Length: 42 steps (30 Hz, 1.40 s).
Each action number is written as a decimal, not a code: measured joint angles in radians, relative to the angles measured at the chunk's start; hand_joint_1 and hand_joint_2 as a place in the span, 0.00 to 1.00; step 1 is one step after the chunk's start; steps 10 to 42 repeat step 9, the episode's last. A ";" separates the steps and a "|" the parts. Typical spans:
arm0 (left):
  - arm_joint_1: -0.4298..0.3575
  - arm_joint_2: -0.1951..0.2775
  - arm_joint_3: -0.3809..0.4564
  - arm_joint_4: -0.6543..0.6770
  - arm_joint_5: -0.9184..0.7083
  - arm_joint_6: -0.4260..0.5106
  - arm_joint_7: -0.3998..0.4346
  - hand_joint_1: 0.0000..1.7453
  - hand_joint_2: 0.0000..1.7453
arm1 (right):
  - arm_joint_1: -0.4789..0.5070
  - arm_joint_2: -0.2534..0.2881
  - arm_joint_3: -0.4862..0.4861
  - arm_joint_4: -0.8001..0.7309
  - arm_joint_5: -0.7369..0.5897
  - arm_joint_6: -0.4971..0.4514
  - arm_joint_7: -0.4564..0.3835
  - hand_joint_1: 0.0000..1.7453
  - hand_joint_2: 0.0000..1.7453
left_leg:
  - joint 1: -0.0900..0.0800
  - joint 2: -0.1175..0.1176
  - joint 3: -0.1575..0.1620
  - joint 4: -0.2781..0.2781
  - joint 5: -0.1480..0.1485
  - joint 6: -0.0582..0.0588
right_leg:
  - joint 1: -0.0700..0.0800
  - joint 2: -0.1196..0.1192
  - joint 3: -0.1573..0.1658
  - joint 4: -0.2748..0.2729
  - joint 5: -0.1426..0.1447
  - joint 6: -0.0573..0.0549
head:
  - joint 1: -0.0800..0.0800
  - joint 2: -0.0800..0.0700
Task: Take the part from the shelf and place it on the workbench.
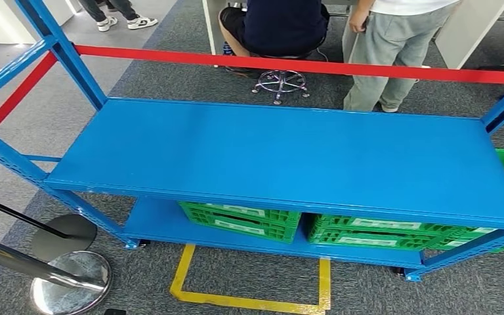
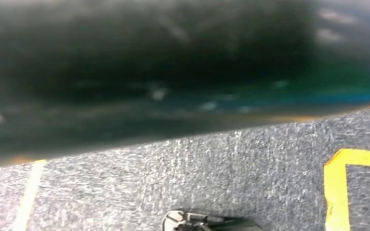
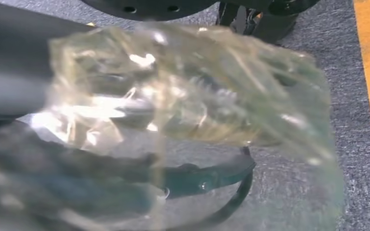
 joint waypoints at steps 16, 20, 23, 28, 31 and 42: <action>0.020 0.017 -0.128 -0.017 0.101 -0.026 0.062 0.00 0.00 | 0.026 -0.022 0.196 -0.023 -0.191 -0.008 0.060 0.00 0.00 | 0.000 0.000 0.000 0.000 0.000 0.000 | 0.000 0.000 0.000 0.000 0.000 0.000 | 0.000 0.000; 0.020 0.017 -0.128 -0.017 0.101 -0.026 0.062 0.00 0.00 | 0.026 -0.022 0.196 -0.023 -0.191 -0.008 0.060 0.00 0.00 | 0.000 0.000 0.000 0.000 0.000 0.000 | 0.000 0.000 0.000 0.000 0.000 0.000 | 0.000 0.000; 0.020 0.017 -0.128 -0.017 0.101 -0.026 0.062 0.00 0.00 | 0.026 -0.022 0.196 -0.023 -0.191 -0.008 0.060 0.00 0.00 | 0.000 0.000 0.000 0.000 0.000 0.000 | 0.000 0.000 0.000 0.000 0.000 0.000 | 0.000 0.000; 0.020 0.017 -0.128 -0.017 0.101 -0.026 0.062 0.00 0.00 | 0.026 -0.022 0.196 -0.023 -0.191 -0.008 0.060 0.00 0.00 | 0.000 0.000 0.000 0.000 0.000 0.000 | 0.000 0.000 0.000 0.000 0.000 0.000 | 0.000 0.000; 0.020 0.017 -0.128 -0.017 0.101 -0.026 0.062 0.00 0.00 | 0.026 -0.022 0.196 -0.023 -0.191 -0.008 0.060 0.00 0.00 | 0.000 0.000 0.000 0.000 0.000 0.000 | 0.000 0.000 0.000 0.000 0.000 0.000 | 0.000 0.000; 0.020 0.017 -0.128 -0.017 0.101 -0.026 0.062 0.00 0.00 | 0.026 -0.022 0.196 -0.023 -0.191 -0.008 0.060 0.00 0.00 | 0.000 0.000 0.000 0.000 0.000 0.000 | 0.000 0.000 0.000 0.000 0.000 0.000 | 0.000 0.000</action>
